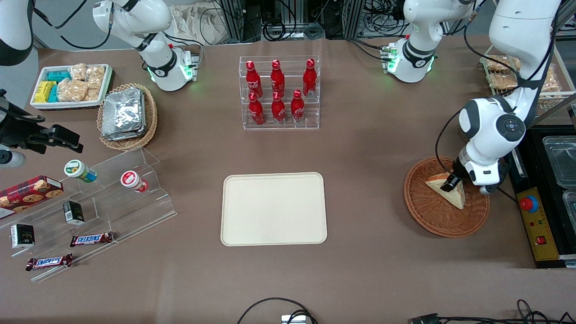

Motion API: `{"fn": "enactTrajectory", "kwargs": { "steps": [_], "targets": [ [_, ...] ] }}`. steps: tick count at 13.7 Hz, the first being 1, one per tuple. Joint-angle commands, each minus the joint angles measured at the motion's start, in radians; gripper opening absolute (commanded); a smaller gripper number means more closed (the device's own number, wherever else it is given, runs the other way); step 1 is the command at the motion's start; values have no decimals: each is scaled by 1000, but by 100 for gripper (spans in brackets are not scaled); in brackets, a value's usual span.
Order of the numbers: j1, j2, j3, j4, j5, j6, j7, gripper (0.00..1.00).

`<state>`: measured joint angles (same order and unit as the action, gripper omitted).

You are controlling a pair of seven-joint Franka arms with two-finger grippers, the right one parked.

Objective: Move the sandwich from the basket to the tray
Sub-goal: 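Lower the open left gripper and close it on the sandwich, then lift the sandwich out of the basket with the left gripper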

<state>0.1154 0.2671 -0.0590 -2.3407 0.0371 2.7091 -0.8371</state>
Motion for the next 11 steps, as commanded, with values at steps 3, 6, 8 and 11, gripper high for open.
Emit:
{"fn": "enactTrajectory", "kwargs": {
  "steps": [3,6,8,11],
  "targets": [
    [-5,-17,-4,7,17,9,-37,0],
    [-10,-68,-10,12,27,-24,-27,0],
    [-19,-112,-16,33,94,-118,5,0],
    [-20,-167,-31,78,110,-230,122,0]
  ]
}}
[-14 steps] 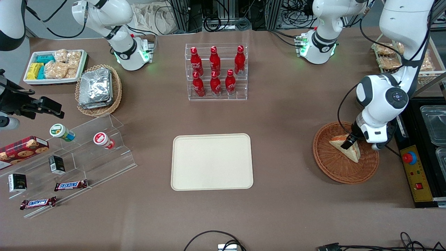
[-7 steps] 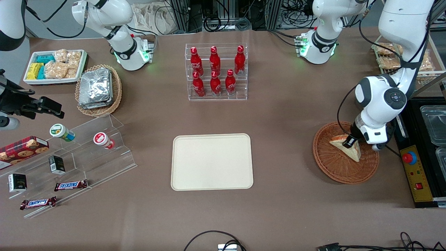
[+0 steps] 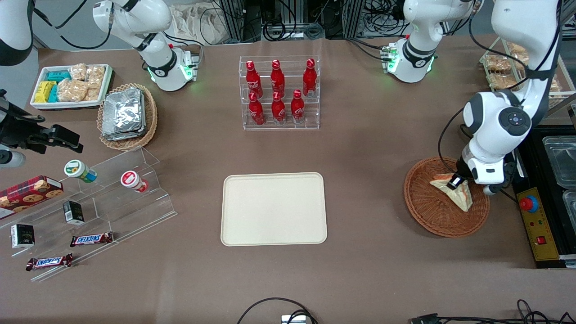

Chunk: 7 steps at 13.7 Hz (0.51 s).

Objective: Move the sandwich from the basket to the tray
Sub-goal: 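Lift the sandwich out of the basket with the left gripper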

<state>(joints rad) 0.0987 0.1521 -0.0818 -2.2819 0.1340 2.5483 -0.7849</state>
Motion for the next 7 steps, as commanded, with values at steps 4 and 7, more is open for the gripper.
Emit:
{"fn": "enactTrajectory", "kwargs": {
  "steps": [4,7],
  "targets": [
    [-5,-85,-55,132,12,-238,162,0],
    [-4,-75,-116,246,7,-345,167,0]
  ]
}}
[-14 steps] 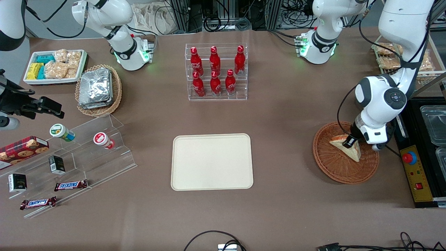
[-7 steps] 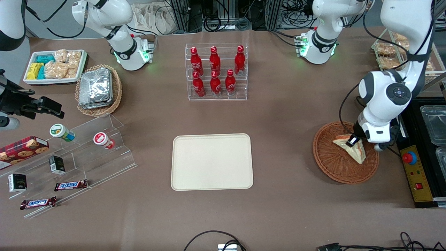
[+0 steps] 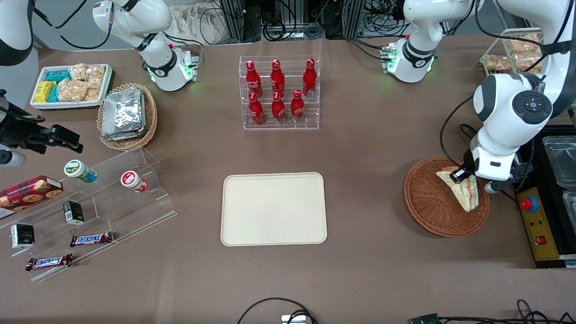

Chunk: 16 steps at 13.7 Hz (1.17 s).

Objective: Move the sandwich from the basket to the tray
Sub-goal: 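Lift the sandwich out of the basket with the left gripper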

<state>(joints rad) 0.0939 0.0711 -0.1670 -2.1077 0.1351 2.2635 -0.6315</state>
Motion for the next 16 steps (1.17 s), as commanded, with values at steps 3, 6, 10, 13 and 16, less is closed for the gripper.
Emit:
{"fn": "enactTrajectory", "kwargs": {
  "steps": [3,6,10,13,16],
  "targets": [
    [1,15,-86,149,3,-119,15,0],
    [0,39,-132,227,5,-174,15,0],
    [0,87,-193,351,5,-289,50,0],
    [-41,134,-220,432,12,-341,53,0],
    [-100,177,-220,485,44,-348,53,0]
  ]
}}
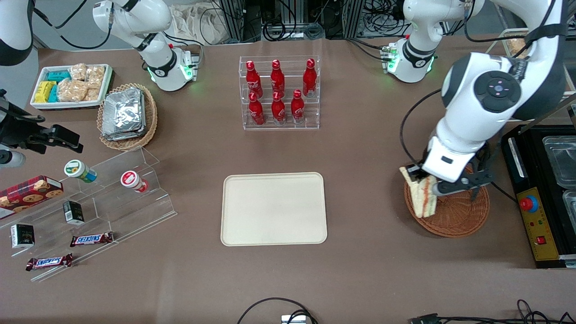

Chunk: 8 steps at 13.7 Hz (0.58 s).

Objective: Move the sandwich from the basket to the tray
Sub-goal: 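Lift the sandwich out of the basket with the left gripper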

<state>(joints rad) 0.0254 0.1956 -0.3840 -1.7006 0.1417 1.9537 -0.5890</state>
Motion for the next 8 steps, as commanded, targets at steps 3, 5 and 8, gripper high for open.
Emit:
{"fn": "enactTrajectory", "kwargs": {
  "steps": [3,5,8],
  "targets": [
    [-122,119,-3,142,110,-67,8,0],
    [-169,165,-3,183,130,-79,2,0],
    [-235,240,-1,252,136,-82,-2,0]
  ]
}}
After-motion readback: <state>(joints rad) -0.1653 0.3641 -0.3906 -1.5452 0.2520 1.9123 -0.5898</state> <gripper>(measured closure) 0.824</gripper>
